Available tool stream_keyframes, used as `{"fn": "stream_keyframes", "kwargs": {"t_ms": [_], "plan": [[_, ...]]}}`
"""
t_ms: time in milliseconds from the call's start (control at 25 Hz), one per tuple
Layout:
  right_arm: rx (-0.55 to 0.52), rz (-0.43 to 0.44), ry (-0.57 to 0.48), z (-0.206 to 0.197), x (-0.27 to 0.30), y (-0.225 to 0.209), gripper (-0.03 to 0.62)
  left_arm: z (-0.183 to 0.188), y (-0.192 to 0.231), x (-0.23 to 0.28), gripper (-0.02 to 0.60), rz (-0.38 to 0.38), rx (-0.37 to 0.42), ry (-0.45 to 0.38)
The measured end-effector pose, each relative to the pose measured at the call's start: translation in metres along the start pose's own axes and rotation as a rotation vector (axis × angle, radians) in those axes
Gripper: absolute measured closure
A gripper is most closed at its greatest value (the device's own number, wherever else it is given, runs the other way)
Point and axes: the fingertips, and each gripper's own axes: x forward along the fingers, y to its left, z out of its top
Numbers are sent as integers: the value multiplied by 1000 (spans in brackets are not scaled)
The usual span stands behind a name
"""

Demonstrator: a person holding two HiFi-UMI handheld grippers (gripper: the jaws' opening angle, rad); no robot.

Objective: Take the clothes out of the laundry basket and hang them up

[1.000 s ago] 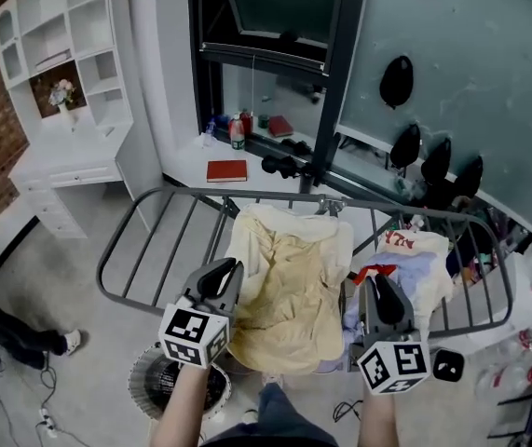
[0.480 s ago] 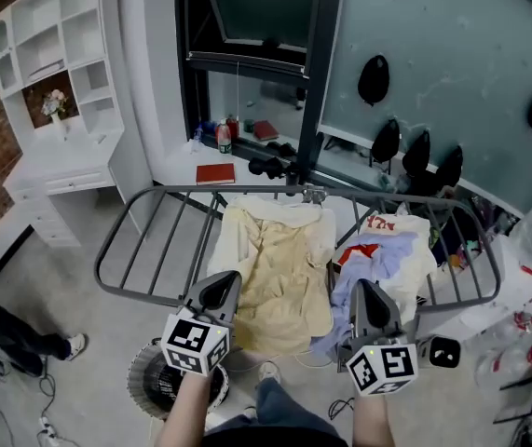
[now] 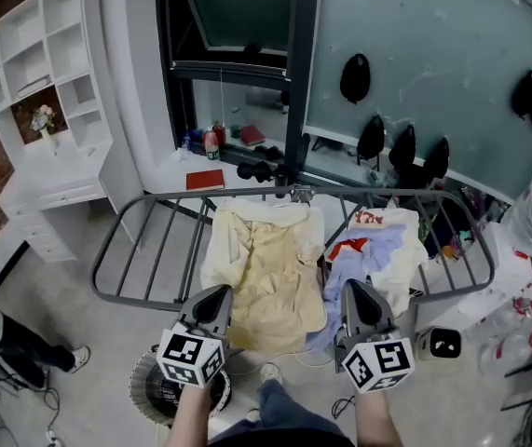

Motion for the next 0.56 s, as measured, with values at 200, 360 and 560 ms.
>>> {"fn": "stream_keyframes", "kwargs": {"t_ms": [200,360,560], "plan": [[4,14,5,0,5,3,592,4,-1,2,561,-1,4,-2],[8,15,11,-3,6,1,592,5,-5,9,561,-16,8,-2],[9,22,25,-3,9,-2,592,8,-7,16,561,-17,7,-1]]}}
